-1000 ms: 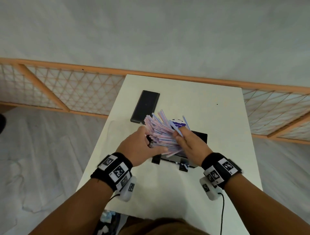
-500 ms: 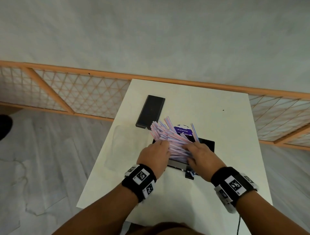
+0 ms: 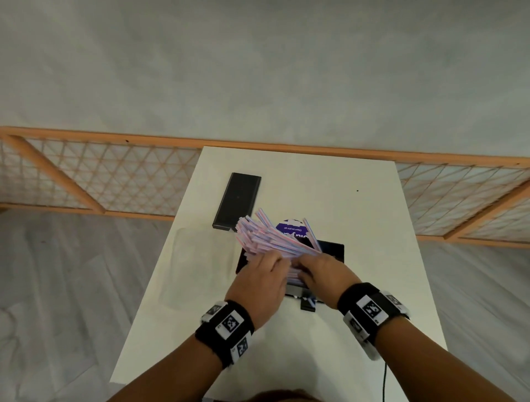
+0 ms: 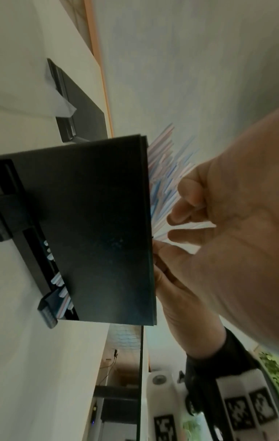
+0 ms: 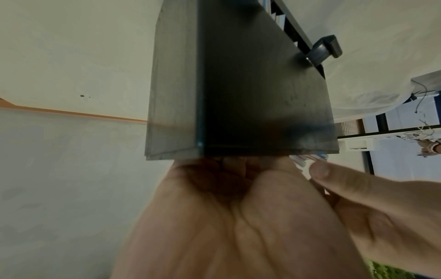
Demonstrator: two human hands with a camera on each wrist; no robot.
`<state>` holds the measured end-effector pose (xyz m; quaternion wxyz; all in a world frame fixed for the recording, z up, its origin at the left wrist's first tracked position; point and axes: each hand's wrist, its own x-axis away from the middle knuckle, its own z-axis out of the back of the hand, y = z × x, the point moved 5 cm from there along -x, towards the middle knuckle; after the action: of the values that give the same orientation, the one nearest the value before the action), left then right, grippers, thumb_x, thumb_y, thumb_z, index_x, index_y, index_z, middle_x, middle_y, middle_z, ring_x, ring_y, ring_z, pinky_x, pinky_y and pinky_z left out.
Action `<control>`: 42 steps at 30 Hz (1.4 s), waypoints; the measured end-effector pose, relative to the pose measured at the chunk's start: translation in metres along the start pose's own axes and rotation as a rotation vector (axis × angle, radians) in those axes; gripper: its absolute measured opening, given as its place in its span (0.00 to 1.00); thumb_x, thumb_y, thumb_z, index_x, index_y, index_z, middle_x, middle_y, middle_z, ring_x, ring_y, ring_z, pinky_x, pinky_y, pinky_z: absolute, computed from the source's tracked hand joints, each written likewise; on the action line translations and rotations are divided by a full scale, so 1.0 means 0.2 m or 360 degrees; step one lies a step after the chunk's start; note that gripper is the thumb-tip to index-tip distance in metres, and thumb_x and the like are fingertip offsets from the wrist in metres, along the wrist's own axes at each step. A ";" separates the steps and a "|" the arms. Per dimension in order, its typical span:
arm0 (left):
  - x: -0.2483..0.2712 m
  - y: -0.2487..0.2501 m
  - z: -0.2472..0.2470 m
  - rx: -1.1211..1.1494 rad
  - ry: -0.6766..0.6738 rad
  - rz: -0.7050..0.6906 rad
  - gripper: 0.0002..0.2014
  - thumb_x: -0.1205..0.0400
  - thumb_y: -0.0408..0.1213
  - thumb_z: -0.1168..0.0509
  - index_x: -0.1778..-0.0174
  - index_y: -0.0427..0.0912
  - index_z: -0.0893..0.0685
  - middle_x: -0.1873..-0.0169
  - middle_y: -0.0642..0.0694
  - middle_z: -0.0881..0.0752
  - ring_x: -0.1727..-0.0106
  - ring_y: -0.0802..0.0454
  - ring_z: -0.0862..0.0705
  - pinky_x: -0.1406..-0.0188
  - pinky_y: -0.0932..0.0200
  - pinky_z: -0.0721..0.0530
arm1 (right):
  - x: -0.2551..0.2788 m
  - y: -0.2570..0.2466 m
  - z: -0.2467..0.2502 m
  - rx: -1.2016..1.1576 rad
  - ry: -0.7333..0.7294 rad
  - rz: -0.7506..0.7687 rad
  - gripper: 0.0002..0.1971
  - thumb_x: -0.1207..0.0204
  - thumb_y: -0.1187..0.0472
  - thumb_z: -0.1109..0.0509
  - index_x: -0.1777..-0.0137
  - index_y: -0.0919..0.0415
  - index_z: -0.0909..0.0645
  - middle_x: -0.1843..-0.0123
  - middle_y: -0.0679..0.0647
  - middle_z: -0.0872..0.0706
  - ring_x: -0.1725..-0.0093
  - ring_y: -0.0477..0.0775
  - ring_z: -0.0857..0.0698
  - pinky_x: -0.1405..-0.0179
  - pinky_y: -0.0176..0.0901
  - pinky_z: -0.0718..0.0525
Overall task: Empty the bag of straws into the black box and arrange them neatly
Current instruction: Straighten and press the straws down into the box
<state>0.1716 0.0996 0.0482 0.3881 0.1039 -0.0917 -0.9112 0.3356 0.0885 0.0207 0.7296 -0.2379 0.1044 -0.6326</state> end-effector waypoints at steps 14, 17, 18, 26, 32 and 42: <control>-0.01 -0.10 -0.11 -0.0173 -0.0286 -0.0034 0.24 0.18 0.60 0.49 0.40 0.51 0.16 0.45 0.52 0.17 0.42 0.49 0.21 0.41 0.51 0.16 | 0.02 0.03 -0.04 0.0132 -0.0358 -0.0255 0.26 0.31 0.41 0.25 0.37 0.49 0.26 0.40 0.51 0.13 0.44 0.56 0.13 0.46 0.45 0.16; -0.01 -0.10 -0.12 -0.0189 -0.0336 -0.0065 0.25 0.18 0.60 0.52 0.42 0.51 0.15 0.46 0.51 0.15 0.42 0.49 0.19 0.38 0.51 0.16 | 0.01 0.03 -0.05 0.0166 -0.0369 -0.0244 0.22 0.31 0.45 0.24 0.40 0.49 0.25 0.42 0.52 0.13 0.45 0.57 0.13 0.47 0.45 0.16; -0.01 -0.09 -0.11 -0.0196 -0.0342 -0.0077 0.25 0.18 0.60 0.52 0.44 0.51 0.14 0.47 0.51 0.15 0.43 0.49 0.18 0.38 0.51 0.16 | 0.01 0.03 -0.05 0.0174 -0.0362 -0.0234 0.22 0.31 0.46 0.24 0.40 0.49 0.25 0.42 0.51 0.13 0.45 0.57 0.13 0.47 0.45 0.17; -0.01 -0.04 -0.06 -0.0281 -0.0307 -0.0260 0.15 0.24 0.60 0.36 0.66 0.56 0.12 0.67 0.60 0.16 0.60 0.57 0.19 0.55 0.63 0.15 | 0.01 0.01 -0.05 0.0169 -0.0306 -0.0176 0.20 0.32 0.48 0.25 0.40 0.47 0.22 0.42 0.49 0.13 0.44 0.55 0.13 0.47 0.43 0.16; -0.01 0.02 0.00 -0.0324 -0.0341 -0.0326 0.17 0.47 0.58 0.12 0.73 0.59 0.11 0.73 0.62 0.16 0.67 0.59 0.18 0.56 0.65 0.29 | 0.01 -0.01 -0.07 0.0243 -0.0323 -0.0164 0.24 0.33 0.48 0.29 0.34 0.43 0.24 0.44 0.48 0.11 0.47 0.56 0.11 0.48 0.46 0.13; 0.02 -0.03 -0.06 -0.0030 -0.0508 0.0038 0.19 0.18 0.59 0.38 0.38 0.56 0.14 0.43 0.56 0.13 0.39 0.49 0.17 0.40 0.56 0.16 | 0.00 -0.03 -0.08 0.0362 -0.0416 -0.0147 0.23 0.31 0.55 0.25 0.36 0.51 0.24 0.45 0.55 0.10 0.47 0.62 0.11 0.45 0.52 0.11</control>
<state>0.1680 0.0994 0.0348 0.3804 -0.0468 -0.1449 -0.9122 0.3240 0.0857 0.0100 0.7294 -0.2387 -0.0745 -0.6367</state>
